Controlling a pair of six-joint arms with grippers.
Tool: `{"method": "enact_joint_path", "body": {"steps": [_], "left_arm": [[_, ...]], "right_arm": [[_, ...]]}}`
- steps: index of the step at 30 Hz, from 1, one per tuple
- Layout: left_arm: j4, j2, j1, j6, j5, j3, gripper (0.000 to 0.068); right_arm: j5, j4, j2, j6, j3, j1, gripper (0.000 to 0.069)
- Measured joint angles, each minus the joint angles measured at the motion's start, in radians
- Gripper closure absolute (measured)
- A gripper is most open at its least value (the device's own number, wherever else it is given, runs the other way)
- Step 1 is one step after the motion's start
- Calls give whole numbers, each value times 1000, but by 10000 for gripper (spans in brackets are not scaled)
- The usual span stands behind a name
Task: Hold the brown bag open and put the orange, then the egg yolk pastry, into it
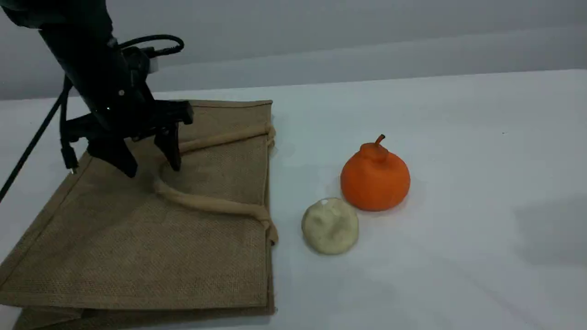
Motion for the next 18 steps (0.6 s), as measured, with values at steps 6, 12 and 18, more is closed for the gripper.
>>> {"method": "enact_joint_path", "body": {"steps": [6,12,18], "left_arm": [[-3,21,-1,0,-10,0,172],[-3,35,-2,3,-11,0,223],[-2,36,-2,8,-15,0,409]], "right_arm": [[0,0,0,0,0,0,139],[-1,0,0,0,0,0,139],[-1,0,0,0,0,0,139]]}}
